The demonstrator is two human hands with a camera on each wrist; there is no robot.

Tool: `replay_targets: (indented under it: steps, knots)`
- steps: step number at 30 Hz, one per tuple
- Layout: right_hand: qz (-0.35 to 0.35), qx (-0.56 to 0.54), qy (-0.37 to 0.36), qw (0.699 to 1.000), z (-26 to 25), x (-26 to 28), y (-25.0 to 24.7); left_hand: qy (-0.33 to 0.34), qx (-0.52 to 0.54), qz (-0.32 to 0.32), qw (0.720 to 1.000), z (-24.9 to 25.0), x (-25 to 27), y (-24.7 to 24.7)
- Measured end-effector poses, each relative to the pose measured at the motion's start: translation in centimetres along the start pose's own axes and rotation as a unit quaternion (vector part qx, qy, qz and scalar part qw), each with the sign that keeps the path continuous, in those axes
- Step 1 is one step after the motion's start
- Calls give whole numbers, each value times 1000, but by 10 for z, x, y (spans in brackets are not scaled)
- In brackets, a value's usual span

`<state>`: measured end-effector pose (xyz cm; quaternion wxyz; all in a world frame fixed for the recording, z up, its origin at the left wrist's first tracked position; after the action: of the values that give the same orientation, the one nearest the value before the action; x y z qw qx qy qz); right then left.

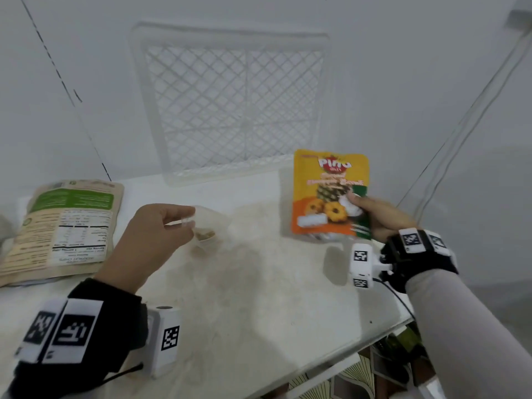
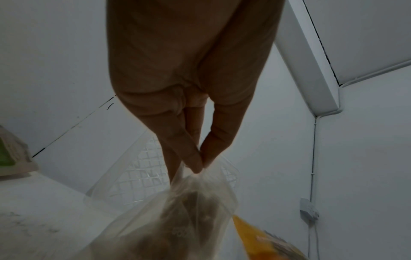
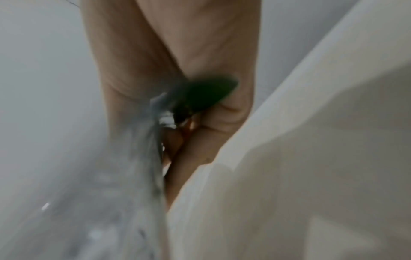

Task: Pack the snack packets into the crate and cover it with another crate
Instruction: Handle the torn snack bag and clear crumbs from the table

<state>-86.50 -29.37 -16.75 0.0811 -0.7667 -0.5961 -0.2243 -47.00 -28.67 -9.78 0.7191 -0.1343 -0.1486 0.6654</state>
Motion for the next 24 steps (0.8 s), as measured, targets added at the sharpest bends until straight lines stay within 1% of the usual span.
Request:
replay_targets:
  steps: [2,3,6,9,11,13,16,17,19,20,22,24]
  knots:
    - [-26,-41,-23,999,0,-9,44,1,0,1,1000,1,1,0]
    - [-34,-48,-21,998,4,-15,65,1,-1,2,1000,2,2,0]
    - [-45,-45,9,998,24,-32,121,-1,-1,6,1000,2,5,0]
    - [-23,-18,39,999,43,-47,152,-3,-10,12,1000,2,8,0]
    - [-11,25,40,999,48,-56,162,-5,-13,14,1000,2,10,-1]
    - [-15,72,39,996,53,-64,167,-6,-7,18,1000,1,10,-3]
    - [-22,79,54,995,57,-67,167,-4,-6,27,1000,-1,11,-8]
    - [-15,81,58,995,57,-66,165,-4,-6,30,1000,-2,11,-9]
    - [27,78,63,995,56,-62,153,-4,-6,35,999,-4,12,-11]
    - [50,93,61,993,55,-60,146,-4,-5,37,999,-5,12,-12]
    - [80,153,55,983,49,-54,138,-5,-3,39,999,-6,12,-12]
    - [84,213,49,972,43,-48,137,-6,0,40,999,-6,12,-13]
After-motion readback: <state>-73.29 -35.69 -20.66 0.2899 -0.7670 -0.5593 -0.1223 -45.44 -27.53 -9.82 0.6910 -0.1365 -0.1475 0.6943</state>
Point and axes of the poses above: each hand's wrist, its own x-axis away from the middle knuckle, its own y-axis out of the palm, z = x × y, the point moved 10 cm from there along -x, towards the middle knuckle, and after that the axes turned 2 degrees about y, right-handed, at the moved point
